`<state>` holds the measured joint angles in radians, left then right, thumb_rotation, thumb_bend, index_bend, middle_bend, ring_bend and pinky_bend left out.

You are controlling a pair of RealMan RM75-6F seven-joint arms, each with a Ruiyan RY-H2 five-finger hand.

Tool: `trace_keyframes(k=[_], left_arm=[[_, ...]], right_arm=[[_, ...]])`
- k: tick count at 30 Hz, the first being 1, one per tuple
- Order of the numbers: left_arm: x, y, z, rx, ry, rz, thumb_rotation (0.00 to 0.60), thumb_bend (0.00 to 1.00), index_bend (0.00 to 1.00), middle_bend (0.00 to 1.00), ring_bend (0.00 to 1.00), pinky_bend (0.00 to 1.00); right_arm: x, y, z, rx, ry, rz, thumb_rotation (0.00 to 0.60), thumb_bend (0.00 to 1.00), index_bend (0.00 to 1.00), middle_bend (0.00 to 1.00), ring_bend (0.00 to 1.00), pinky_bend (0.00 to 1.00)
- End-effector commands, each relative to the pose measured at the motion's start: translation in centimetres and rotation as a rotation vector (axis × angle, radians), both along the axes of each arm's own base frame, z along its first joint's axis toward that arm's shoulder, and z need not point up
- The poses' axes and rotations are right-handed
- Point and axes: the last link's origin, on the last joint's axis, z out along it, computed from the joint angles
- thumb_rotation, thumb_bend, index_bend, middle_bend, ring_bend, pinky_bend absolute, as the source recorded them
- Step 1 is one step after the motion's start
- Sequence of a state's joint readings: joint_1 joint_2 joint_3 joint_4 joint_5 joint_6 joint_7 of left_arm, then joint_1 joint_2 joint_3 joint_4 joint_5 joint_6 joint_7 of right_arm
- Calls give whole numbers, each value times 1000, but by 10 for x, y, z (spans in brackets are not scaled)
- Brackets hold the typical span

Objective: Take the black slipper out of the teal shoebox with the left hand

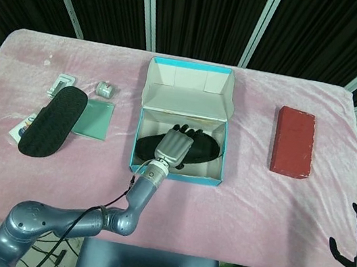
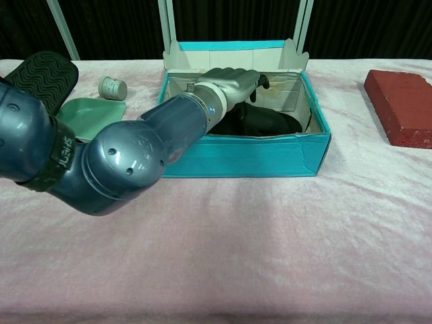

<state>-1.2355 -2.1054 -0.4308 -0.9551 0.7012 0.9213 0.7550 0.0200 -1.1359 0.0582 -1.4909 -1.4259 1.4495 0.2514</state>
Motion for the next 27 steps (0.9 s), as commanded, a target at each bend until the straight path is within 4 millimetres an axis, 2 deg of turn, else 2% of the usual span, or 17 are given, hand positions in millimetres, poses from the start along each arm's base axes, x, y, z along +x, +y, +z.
trace_keyframes(k=[1,3,5,7,9,11,19,27], left_arm=[[4,-2,-10,17,31,4,600,78,115,250,167,271],[4,-1,-13,25,43,12,600,161,142,289,223,322],[4,1,-16,33,55,19,600,276,203,365,315,425],[3,3,-18,36,62,22,600,338,247,424,378,493],[2,5,-17,38,47,29,600,380,275,466,417,518],[2,7,-14,50,23,30,600,397,297,495,440,534],[-7,13,6,72,-78,7,600,399,309,511,441,527],[-20,9,21,120,-198,54,600,399,312,559,501,656]], right_arm=[[1,0,0,0,1,2,600,264,0,33,0,174],[1,0,1,-1,4,2,600,264,0,33,0,174],[2,0,2,-3,7,2,600,264,0,33,0,174],[2,1,4,-8,9,0,600,264,0,33,0,174],[2,2,5,-14,10,-4,600,264,0,33,0,174],[2,3,5,-16,9,-7,600,264,0,33,0,174],[4,1,3,-11,9,1,600,263,0,33,0,174],[4,0,2,-4,6,1,600,264,0,33,0,174]])
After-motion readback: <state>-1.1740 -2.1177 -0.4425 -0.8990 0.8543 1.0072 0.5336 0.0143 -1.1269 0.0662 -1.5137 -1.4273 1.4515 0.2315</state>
